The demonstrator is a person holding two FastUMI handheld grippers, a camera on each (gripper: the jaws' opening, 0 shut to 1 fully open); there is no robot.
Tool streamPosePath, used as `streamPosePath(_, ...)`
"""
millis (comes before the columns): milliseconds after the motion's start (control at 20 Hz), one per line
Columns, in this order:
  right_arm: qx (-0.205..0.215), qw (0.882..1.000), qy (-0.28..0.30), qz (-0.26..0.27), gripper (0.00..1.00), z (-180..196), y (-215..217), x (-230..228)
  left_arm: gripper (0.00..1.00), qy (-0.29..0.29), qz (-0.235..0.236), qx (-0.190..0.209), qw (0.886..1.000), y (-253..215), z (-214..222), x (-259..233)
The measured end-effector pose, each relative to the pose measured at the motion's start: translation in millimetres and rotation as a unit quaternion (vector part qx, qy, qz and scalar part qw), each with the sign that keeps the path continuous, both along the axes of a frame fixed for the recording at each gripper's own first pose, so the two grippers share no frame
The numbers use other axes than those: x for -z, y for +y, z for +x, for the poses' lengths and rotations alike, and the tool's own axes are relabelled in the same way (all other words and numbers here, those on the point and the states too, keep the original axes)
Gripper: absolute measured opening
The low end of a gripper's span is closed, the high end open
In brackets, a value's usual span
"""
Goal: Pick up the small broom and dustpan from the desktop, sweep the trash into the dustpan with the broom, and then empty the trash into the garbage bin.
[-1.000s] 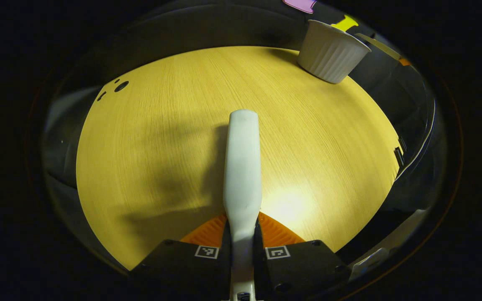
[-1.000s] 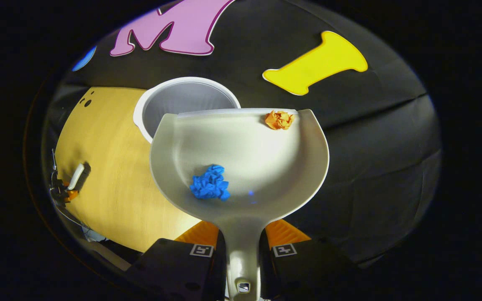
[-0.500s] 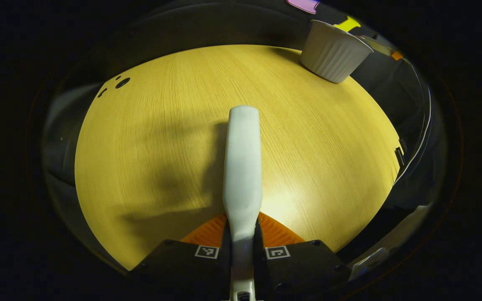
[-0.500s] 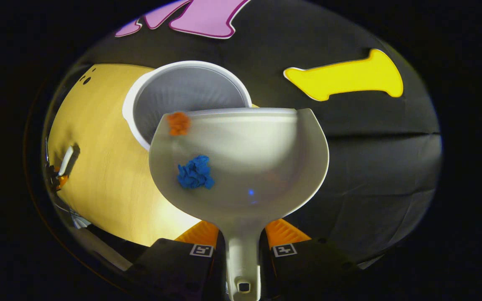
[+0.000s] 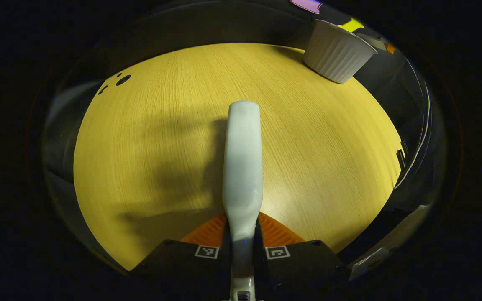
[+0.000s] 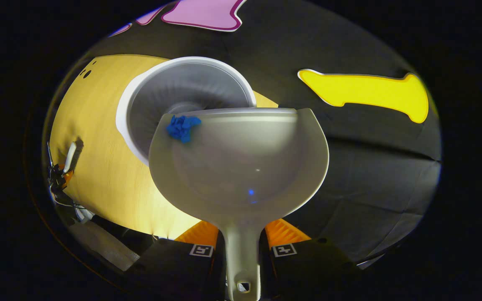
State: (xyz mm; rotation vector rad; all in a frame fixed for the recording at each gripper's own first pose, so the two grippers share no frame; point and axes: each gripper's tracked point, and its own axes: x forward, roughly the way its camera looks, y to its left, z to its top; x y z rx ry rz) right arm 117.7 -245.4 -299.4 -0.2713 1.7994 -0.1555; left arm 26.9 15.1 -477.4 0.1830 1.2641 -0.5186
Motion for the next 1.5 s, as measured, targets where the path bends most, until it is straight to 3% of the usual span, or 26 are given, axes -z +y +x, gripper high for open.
streamPosePath(200, -0.009, 1.000, 0.004, 0.001, 0.33, 0.9, 0.7, 3.4, 0.26, 0.001, 0.003, -0.006, 1.000, 1.0, -0.6, -0.5)
streamPosePath(450, -0.007, 1.000, -0.009, 0.001, 0.36, 0.2, -1.5, -1.5, 0.24, 0.001, 0.007, -0.009, 1.000, 2.1, -2.3, 0.1)
streamPosePath(850, 0.015, 0.990, -0.130, 0.047, 0.33, -6.1, 10.4, -37.9, 0.26, -0.007, 0.006, -0.018, 1.000, 4.2, -6.4, -1.9)
streamPosePath(1000, 0.014, 0.982, -0.174, 0.072, 0.39, -18.2, 31.0, -59.2, 0.26, -0.009, 0.007, -0.017, 1.000, 8.3, -7.5, 0.3)
streamPosePath(1200, 0.001, 0.974, -0.203, 0.097, 0.36, -48.6, 67.7, -78.3, 0.26, -0.016, 0.019, -0.009, 1.000, 14.5, -9.9, -1.0)
streamPosePath(1500, -0.015, 0.970, -0.196, 0.142, 0.33, -104.6, 144.3, -52.6, 0.26, -0.021, 0.033, -0.014, 0.999, 23.3, -7.5, 1.4)
